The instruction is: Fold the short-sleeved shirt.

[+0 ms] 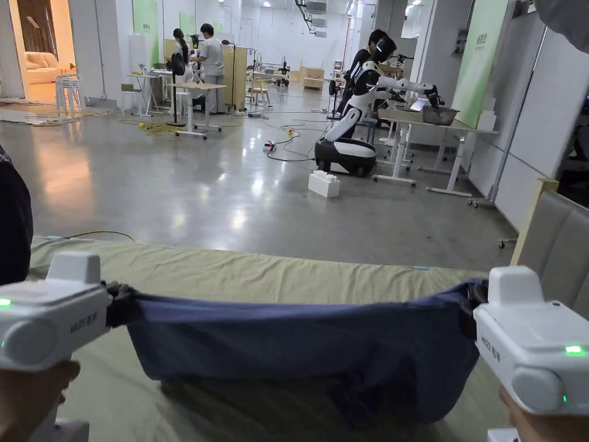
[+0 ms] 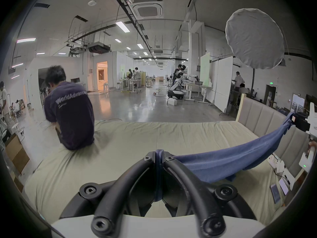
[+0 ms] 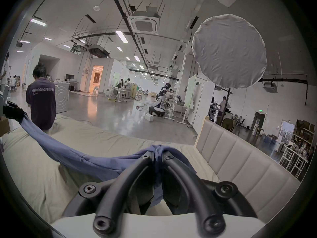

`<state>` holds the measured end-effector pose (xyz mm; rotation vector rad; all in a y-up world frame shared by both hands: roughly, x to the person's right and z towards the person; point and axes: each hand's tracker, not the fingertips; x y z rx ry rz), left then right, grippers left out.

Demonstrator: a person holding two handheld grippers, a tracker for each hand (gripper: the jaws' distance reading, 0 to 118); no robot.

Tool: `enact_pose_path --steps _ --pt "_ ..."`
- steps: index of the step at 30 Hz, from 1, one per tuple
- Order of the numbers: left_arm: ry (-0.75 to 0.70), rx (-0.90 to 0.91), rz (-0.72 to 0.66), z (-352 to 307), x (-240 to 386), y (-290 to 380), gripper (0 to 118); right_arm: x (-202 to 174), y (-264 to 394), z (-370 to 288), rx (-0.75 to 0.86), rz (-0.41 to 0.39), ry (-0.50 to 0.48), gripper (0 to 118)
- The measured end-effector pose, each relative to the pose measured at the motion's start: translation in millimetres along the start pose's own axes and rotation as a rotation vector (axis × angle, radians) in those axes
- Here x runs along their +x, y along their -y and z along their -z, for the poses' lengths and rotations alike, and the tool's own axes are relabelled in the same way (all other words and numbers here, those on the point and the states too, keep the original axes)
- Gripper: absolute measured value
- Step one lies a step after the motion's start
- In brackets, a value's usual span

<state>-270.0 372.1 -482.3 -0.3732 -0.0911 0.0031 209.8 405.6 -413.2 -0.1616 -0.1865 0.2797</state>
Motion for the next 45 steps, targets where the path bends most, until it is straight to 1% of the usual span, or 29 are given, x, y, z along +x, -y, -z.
enact_pose_path --steps 6,8,10,11,13,14,15,18,19,21,24,29,32,33,34,35,36,37,38,39,42,45 --pt "0.007 -0.082 -0.015 -49 -6 76 7 -11 55 -59 -0.118 0.038 -0.059 7" --pt "0.008 -0.158 -0.024 -52 -14 103 7 -17 77 -72 -0.187 0.02 -0.07 7" --pt "0.011 -0.225 -0.046 -56 -18 130 7 -25 102 -80 -0.252 0.016 -0.078 7" --pt "0.012 -0.262 -0.044 -56 -19 144 7 -29 118 -85 -0.312 0.022 -0.091 7" --pt "0.017 -0.339 -0.036 -55 -18 170 7 -36 142 -87 -0.37 0.023 -0.111 7" --pt "0.012 -0.386 -0.041 -51 -19 183 7 -41 160 -88 -0.457 0.075 -0.147 7" --pt "0.004 -0.422 -0.048 -48 -20 196 7 -41 173 -91 -0.461 0.038 -0.117 7" --pt "-0.009 -0.54 -0.044 -35 -20 231 7 -53 213 -85 -0.614 0.019 -0.153 7" --pt "-0.015 -0.584 -0.037 -29 -21 239 7 -55 226 -85 -0.662 0.005 -0.171 7" --pt "-0.037 -0.644 -0.017 -23 -17 256 7 -61 250 -79 -0.738 -0.01 -0.176 7" --pt "-0.049 -0.735 -0.001 -11 -14 275 7 -67 275 -73 -0.823 -0.01 -0.175 7" --pt "-0.056 -0.739 0.006 -3 -11 283 7 -75 293 -65 -0.867 0.007 -0.182 8" --pt "-0.044 -0.75 -0.014 -3 -14 279 7 -77 291 -64 -0.873 0.011 -0.165 9" --pt "-0.042 -0.749 -0.032 -4 -16 276 8 -77 287 -64 -0.87 0.02 -0.155 16" --pt "-0.043 -0.738 -0.047 -5 -16 273 11 -76 283 -64 -0.865 0.025 -0.147 25" --pt "-0.051 -0.708 -0.056 -8 -16 269 16 -74 275 -66 -0.851 0.04 -0.122 38" --pt "-0.062 -0.666 -0.054 -10 -15 264 29 -73 267 -66 -0.825 0.06 -0.089 58" --pt "-0.066 -0.625 -0.049 -12 -14 259 45 -72 258 -67 -0.792 0.075 -0.074 72" --pt "-0.069 -0.583 -0.048 -14 -11 253 62 -71 247 -67 -0.75 0.089 -0.074 81" --pt "-0.07 -0.536 -0.05 -16 -8 245 74 -70 236 -65 -0.713 0.101 -0.066 84" --pt "-0.065 -0.399 -0.069 -17 0 219 74 -70 202 -63 -0.572 0.139 -0.053 90" --pt "-0.074 -0.24 -0.079 -21 11 189 74 -74 172 -60 -0.404 0.178 -0.047 89"
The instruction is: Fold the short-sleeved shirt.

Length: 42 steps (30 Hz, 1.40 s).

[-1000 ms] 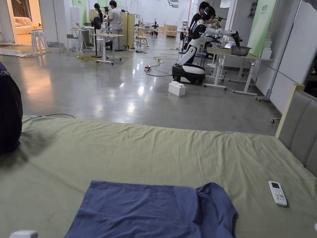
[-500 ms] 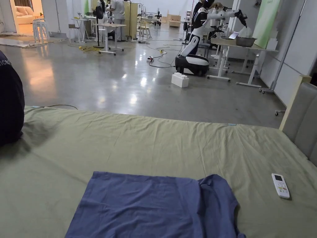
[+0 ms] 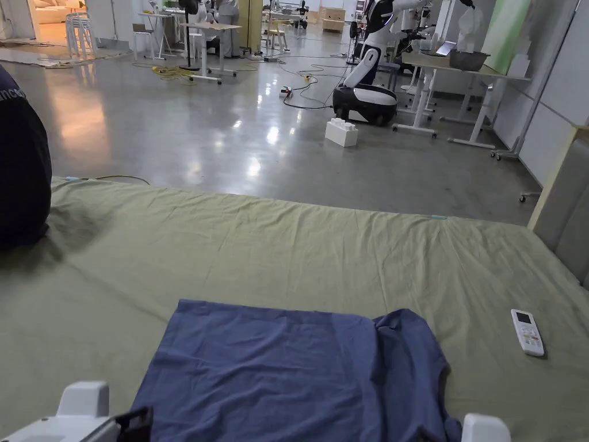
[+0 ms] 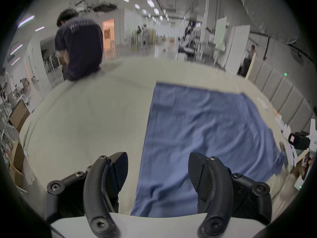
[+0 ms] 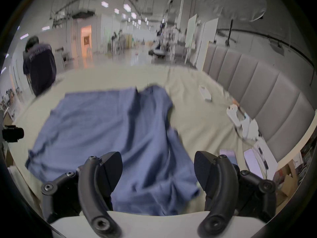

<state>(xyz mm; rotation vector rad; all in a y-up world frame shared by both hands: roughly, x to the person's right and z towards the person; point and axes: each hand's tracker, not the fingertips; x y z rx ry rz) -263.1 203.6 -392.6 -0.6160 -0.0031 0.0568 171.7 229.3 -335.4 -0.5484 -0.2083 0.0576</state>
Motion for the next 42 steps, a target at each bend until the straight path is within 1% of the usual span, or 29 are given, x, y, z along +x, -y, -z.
enact_pose_path --steps 2,4,6,7,8,9,11,12,13,14,15,16,17,19,22,26,29,31,33,35,37,38,39,40,41,42 --pt "0.004 0.1 0.005 -10 10 -15 74 -8 -16 -5 0.098 0.008 -0.001 82" --pt "-0.009 0.191 0.019 -17 19 -28 72 -17 -28 -11 0.201 0.013 0.001 62" --pt "-0.027 0.284 0.041 -27 29 -38 63 -26 -37 -14 0.276 0.016 0.017 42" --pt "-0.031 0.317 0.05 -29 32 -41 61 -29 -41 -16 0.307 0.025 0.011 40" --pt "-0.035 0.357 0.058 -34 37 -45 61 -32 -44 -19 0.348 0.032 -0.001 40" --pt "-0.033 0.383 0.065 -38 40 -46 46 -34 -47 -21 0.379 0.032 -0.01 31" --pt "-0.054 0.445 0.085 -44 49 -50 13 -37 -50 -23 0.445 0.042 -0.044 16" --pt "-0.059 0.474 0.083 -48 53 -50 9 -40 -51 -25 0.468 0.032 -0.042 8" --pt "-0.052 0.492 0.079 -51 54 -51 7 -43 -51 -27 0.49 0.017 -0.033 5" --pt "-0.047 0.515 0.075 -55 56 -52 4 -46 -53 -28 0.528 -0.02 -0.018 4" --pt "-0.037 0.516 0.072 -54 55 -53 4 -46 -53 -29 0.561 -0.023 -0.009 2" --pt "-0.04 0.512 0.072 -55 57 -53 3 -46 -51 -28 0.531 0.006 -0.028 1" --pt "-0.041 0.516 0.077 -56 58 -54 1 -46 -52 -29 0.545 -0.004 -0.021 1" --pt "-0.042 0.519 0.09 -53 56 -54 0 -47 -52 -26 0.55 0.002 -0.031 0" --pt "-0.045 0.491 0.098 -44 55 -55 0 -48 -52 -21 0.545 -0.009 -0.04 0" --pt "-0.025 0.394 0.063 -16 44 -58 0 -48 -51 -5 0.509 -0.019 -0.054 0" --pt "-0.026 0.263 0.076 23 34 -66 0 -49 -49 13 0.466 -0.025 -0.065 0" --pt "-0.02 0.217 0.059 56 27 -74 0 -49 -48 25 0.436 -0.039 -0.069 0" --pt "0.006 0.119 0.049 98 19 -88 0 -49 -46 40 0.403 -0.047 -0.077 0" --pt "-0.003 0.042 0.045 140 13 -100 0 -48 -45 55 0.375 -0.049 -0.075 0" --pt "0.005 0.004 0.024 180 7 -112 0 -46 -43 69 0.345 -0.045 -0.075 0" --pt "0.013 -0.054 0.03 203 4 -121 0 -45 -41 77 0.33 -0.046 -0.071 0" --pt "0.005 -0.073 0.029 222 4 -127 1 -43 -40 85 0.318 -0.047 -0.068 0" --pt "-0.004 -0.075 0.027 236 3 -131 2 -42 -39 90 0.303 -0.044 -0.066 0" --pt "-0.008 -0.115 0.027 256 2 -138 9 -41 -37 97 0.294 -0.046 -0.062 0" --pt "-0.008 -0.156 0.022 275 2 -144 31 -39 -36 104 0.276 -0.047 -0.058 0"
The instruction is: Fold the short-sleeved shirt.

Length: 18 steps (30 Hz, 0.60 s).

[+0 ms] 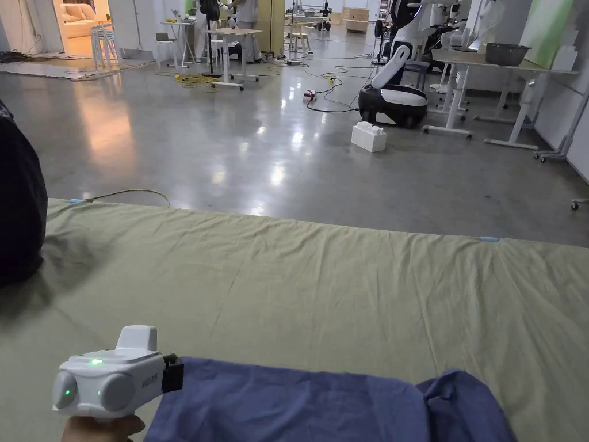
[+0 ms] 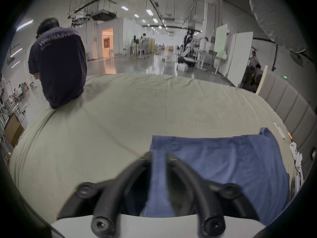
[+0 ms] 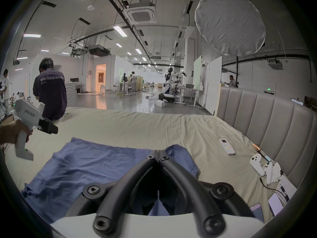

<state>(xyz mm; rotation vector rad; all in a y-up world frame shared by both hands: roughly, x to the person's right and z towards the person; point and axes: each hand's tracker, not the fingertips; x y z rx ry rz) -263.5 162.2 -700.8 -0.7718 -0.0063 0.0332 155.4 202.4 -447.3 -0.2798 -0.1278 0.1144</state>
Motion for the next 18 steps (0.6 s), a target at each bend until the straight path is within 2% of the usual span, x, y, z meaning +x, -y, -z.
enact_pose_path --steps 2,3,6,7,10,12,13,14,16,18 --pt "0.018 -0.029 -0.003 24 1 -8 73 4 7 9 -0.023 -0.002 0.005 0" --pt "0.022 -0.07 0.006 39 2 -12 88 5 11 13 -0.036 -0.004 0.011 0" --pt "-0.009 -0.158 0.036 73 7 -18 91 12 23 20 -0.079 0.001 0.021 0" --pt "-0.017 -0.167 0.054 81 9 -18 91 13 28 22 -0.126 0.027 0.014 0" --pt "-0.07 -0.204 0.129 101 14 -14 90 20 37 24 -0.134 0.011 0.037 0" --pt "-0.093 -0.243 0.216 108 21 -9 77 24 43 25 -0.155 0.012 0.047 0" --pt "-0.043 -0.2 0.228 105 23 -6 68 27 46 26 -0.163 0.016 0.05 0" --pt "-0.037 -0.166 0.237 103 28 -4 57 30 47 28 -0.177 0.022 0.051 0" --pt "-0.006 -0.161 0.261 104 39 1 24 35 47 35 -0.197 0.039 0.056 0" --pt "0.0 -0.159 0.287 102 45 6 9 43 43 50 -0.226 0.06 0.054 1"
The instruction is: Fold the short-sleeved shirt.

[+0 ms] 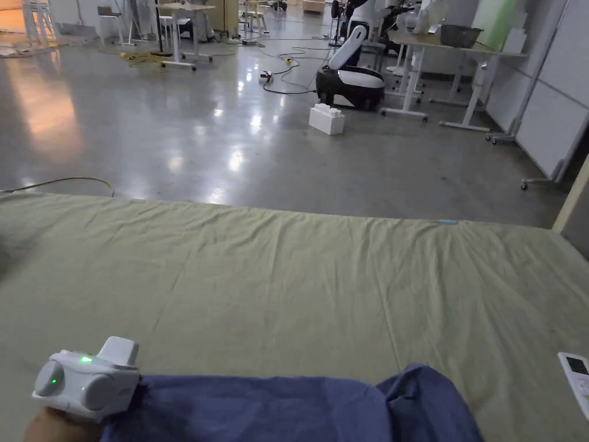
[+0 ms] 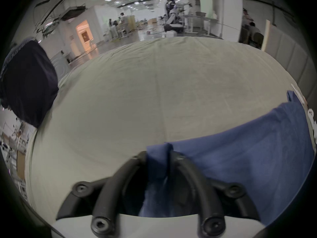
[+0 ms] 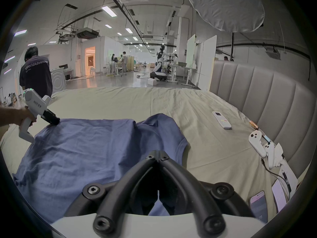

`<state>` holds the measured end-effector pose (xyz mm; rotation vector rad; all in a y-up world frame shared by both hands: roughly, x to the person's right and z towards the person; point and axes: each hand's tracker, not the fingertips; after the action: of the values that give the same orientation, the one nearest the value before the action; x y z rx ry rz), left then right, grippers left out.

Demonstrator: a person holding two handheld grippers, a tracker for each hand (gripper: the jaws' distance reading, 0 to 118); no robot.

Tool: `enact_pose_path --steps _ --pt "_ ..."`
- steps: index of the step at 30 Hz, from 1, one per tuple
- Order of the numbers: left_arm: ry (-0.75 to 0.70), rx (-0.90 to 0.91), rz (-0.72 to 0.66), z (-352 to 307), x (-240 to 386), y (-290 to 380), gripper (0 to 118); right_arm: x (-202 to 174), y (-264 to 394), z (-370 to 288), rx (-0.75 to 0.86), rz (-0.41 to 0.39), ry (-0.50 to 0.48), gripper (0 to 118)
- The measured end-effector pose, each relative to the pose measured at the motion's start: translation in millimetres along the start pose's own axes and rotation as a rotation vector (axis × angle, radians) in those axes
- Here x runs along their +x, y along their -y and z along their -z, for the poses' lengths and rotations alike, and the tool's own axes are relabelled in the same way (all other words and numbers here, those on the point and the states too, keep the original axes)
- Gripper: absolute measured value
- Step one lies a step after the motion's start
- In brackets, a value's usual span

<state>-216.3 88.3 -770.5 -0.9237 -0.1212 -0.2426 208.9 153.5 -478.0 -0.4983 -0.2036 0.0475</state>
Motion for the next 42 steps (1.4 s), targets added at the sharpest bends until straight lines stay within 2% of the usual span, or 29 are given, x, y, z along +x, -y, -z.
enact_pose_path --steps 2,3,5,6,8,9,11,12,16,19,20,22,23,24,25,26,30,42 --pt "-0.008 -0.019 -0.01 -1 -1 -5 7 10 -10 20 -0.047 0.025 -0.007 2" --pt "0.007 -0.039 -0.046 -3 -7 -9 7 17 -17 32 -0.061 0.035 -0.004 9" --pt "0.014 -0.026 -0.077 -12 -14 -13 6 32 -30 59 -0.147 0.058 0.0 40" --pt "0.005 0.002 -0.081 -18 -16 -13 6 41 -37 75 -0.159 0.074 0.012 49" --pt "0.008 0.028 -0.07 -29 -21 -15 6 54 -51 108 -0.236 0.068 0.002 52" --pt "0.014 0.056 -0.072 -36 -23 -15 6 59 -57 123 -0.225 0.061 0.007 57" --pt "0.015 0.074 -0.086 -54 -23 -15 6 63 -69 152 -0.301 0.019 0.012 59" --pt "0.016 0.086 -0.095 -60 -24 -15 6 64 -75 164 -0.292 0.019 0.015 64" --pt "0.016 0.109 -0.12 -77 -28 -12 6 65 -81 209 -0.445 0.018 -0.075 74" --pt "0.015 0.113 -0.129 -84 -30 -9 6 61 -69 232 -0.559 -0.031 -0.043 73" --pt "0.015 0.113 -0.128 -87 -31 -8 6 60 -64 236 -0.589 -0.043 -0.049 69" --pt "0.01 0.115 -0.124 -91 -32 -6 6 59 -63 231 -0.524 -0.044 -0.055 63" --pt "0.009 0.115 -0.121 -92 -34 -6 6 57 -65 232 -0.531 -0.049 -0.054 55" --pt "0.009 0.119 -0.124 -93 -34 -6 6 56 -68 230 -0.516 -0.063 -0.049 34" --pt "0.01 0.121 -0.125 -95 -34 -5 6 56 -70 229 -0.506 -0.069 -0.049 7" --pt "0.008 0.124 -0.124 -98 -34 -5 6 53 -71 226 -0.505 -0.073 -0.051 2" --pt "0.013 0.143 -0.13 -110 -36 -5 6 58 -78 206 -0.419 -0.107 -0.025 2" --pt "0.011 0.282 -0.175 -205 -46 -5 6 70 -146 74 -0.126 -0.063 -0.024 2"
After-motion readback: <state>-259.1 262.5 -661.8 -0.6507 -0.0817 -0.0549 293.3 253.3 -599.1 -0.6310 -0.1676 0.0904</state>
